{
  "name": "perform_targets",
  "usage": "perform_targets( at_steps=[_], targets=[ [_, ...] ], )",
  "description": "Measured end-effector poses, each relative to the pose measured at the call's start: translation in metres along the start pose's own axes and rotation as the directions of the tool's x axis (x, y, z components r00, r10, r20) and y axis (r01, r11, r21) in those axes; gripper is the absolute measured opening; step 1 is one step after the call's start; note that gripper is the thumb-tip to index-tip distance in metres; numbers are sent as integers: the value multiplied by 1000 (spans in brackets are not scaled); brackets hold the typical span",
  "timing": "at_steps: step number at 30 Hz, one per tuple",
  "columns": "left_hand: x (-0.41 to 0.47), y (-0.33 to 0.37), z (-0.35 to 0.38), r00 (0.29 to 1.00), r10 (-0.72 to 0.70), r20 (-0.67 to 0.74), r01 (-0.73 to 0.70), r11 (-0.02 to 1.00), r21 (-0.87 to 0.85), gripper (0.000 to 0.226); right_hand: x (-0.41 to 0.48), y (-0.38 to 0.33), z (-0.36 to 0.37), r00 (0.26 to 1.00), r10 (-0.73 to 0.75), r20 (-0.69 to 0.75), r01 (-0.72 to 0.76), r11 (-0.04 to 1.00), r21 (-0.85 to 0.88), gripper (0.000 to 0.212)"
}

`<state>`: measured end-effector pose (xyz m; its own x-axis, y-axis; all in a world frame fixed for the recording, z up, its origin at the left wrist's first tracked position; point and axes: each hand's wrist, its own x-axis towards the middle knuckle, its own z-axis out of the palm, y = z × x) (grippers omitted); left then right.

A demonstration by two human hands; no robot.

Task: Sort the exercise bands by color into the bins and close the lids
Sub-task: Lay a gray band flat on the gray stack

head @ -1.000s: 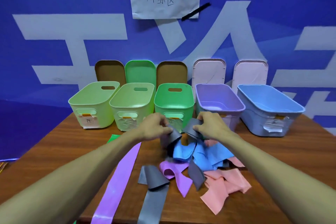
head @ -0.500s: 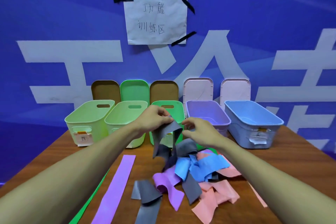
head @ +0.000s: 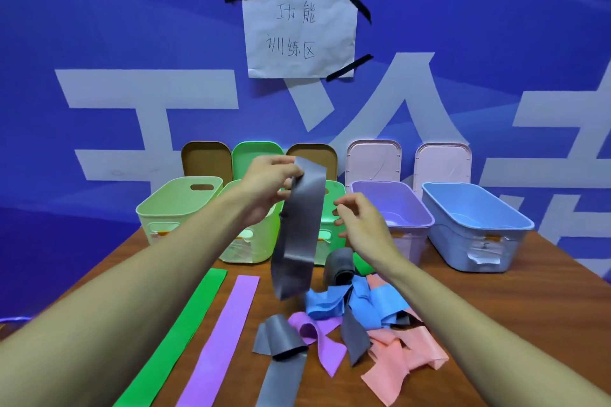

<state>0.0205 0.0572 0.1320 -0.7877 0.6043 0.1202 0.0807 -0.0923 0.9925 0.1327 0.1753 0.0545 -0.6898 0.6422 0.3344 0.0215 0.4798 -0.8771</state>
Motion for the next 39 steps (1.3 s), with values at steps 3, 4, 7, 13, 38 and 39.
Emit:
perform_targets(
  at_steps=[3, 4, 7, 13, 38, 39],
  targets=[
    [-4, -2, -3, 1000, -10, -20, 8, 992, -125, 22, -6, -5, 5, 974, 102, 201, -95, 995, -41, 27],
    [-4, -4, -5, 999, -14, -32, 9, 988, -153, 24, -10, -6, 7, 955, 113, 275, -110, 994, -28, 26],
    [-5, -12, -11, 995, -25, -92, 5, 977, -212, 31, -18, -9, 8, 908, 108, 404, -105, 994, -28, 19],
    [0, -36, -26, 961, -58, -272, -17, 964, -265, 19, -18, -21, 4, 918, 115, 380, -154, 985, 75, 9],
    [-35, -71, -93, 994, 14, 109, -55, 923, 380, 59, 11, -93, 51, 923, -367, 116, 384, 899, -210, 14],
    [-36, -70, -94, 993, 33, 115, -69, 944, 324, 64, 13, -95, 52, 917, -385, 103, 398, 887, -233, 16]
  ],
)
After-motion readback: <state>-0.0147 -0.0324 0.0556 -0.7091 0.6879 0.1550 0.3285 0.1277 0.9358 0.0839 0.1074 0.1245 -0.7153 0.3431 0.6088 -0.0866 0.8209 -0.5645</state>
